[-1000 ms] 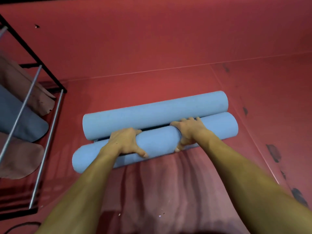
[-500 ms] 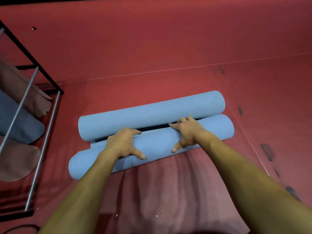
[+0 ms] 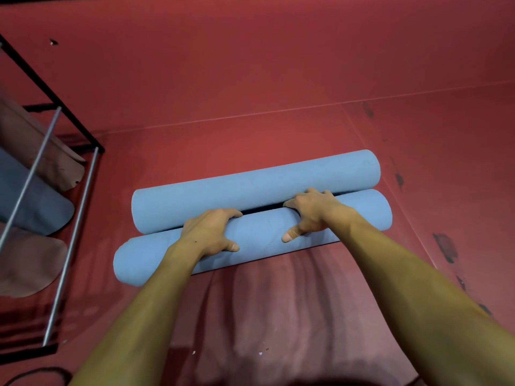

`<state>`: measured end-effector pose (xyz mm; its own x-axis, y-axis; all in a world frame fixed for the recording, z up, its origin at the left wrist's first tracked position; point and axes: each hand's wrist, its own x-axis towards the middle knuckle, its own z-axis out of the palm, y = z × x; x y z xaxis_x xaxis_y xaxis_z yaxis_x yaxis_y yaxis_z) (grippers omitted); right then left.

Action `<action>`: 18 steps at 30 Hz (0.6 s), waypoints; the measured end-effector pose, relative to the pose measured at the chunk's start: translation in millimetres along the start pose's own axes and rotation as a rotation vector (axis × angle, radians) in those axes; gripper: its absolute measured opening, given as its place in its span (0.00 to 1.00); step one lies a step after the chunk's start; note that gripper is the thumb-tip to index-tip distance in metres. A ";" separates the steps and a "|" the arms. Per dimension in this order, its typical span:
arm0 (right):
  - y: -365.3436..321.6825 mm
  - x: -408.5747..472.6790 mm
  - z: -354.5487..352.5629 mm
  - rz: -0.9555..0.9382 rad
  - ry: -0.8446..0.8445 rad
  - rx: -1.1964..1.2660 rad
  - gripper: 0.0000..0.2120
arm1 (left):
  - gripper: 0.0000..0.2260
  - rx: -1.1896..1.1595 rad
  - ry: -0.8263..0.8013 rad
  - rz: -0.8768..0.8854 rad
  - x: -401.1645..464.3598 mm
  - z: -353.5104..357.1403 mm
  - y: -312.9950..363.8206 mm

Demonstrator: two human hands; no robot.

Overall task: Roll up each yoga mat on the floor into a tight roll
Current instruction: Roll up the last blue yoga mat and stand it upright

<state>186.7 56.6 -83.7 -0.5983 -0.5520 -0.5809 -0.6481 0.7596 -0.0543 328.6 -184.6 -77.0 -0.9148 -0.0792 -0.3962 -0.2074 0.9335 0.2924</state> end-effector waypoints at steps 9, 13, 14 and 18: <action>-2.7 -7.1 3.4 0.054 0.105 0.196 0.43 | 0.46 0.094 0.004 -0.017 2.1 7.0 4.3; -5.3 -6.5 4.1 0.050 0.102 0.151 0.44 | 0.44 0.044 0.069 -0.022 1.7 9.9 -2.0; -3.9 -7.3 4.6 0.046 0.127 0.171 0.43 | 0.42 0.024 0.089 -0.031 2.4 8.0 -1.7; -5.0 -7.1 10.9 0.044 0.192 0.221 0.42 | 0.33 -0.061 0.158 -0.073 3.6 3.7 -1.6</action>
<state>199.3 60.4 -88.1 -0.7154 -0.5556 -0.4237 -0.5139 0.8292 -0.2198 327.0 -185.1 -82.2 -0.9384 -0.2045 -0.2785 -0.2918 0.9007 0.3219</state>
